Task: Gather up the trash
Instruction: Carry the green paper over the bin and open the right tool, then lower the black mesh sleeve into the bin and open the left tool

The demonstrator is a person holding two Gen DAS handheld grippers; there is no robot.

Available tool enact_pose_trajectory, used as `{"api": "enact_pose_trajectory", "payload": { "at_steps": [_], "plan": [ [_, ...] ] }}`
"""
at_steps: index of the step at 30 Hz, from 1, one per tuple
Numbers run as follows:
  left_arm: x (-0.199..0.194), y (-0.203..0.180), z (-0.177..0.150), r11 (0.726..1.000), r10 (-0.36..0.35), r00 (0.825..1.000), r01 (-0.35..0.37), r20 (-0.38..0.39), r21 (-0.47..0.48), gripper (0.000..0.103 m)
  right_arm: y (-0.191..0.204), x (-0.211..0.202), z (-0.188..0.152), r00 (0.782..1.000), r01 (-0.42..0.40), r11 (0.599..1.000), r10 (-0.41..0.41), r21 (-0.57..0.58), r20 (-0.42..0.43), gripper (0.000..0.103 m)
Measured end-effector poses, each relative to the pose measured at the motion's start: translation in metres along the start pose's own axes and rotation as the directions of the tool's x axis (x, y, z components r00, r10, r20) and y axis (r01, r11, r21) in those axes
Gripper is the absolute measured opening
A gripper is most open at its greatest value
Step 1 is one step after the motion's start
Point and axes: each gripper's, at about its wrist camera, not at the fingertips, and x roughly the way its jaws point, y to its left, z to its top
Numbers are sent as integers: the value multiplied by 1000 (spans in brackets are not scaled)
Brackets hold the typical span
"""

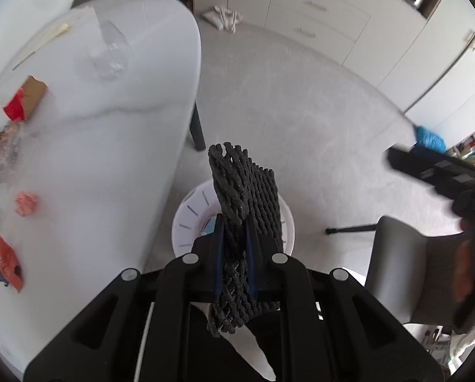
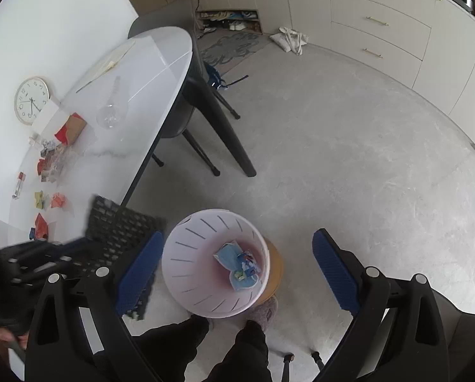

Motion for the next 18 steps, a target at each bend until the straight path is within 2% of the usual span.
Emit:
{"api": "enact_pose_trajectory", "payload": {
  "at_steps": [5,8,10,12,18],
  "plan": [
    [51,-5,-4,1000,-3,996,3,-90,-8,12,-16,-3,-6,999,48,999,-48,1,-9,94],
    [72,-9,-7,999,48,990,-45,-131,26,18,-24,-3,-10,998,55,998,-55,20,-22,94],
    [80,-7,-9,997,77,987,-72,-140,35,34,-26,-3,-13,998,59,998,-59,29,-24,94],
    [81,-6,-10,996,85,987,-82,-136,28,43,-29,-3,-15,998,59,998,-58,34,-28,94],
    [72,-7,-11,996,90,989,-87,-117,30,61,-28,-1,-14,998,56,998,-55,32,-30,94]
  ]
}}
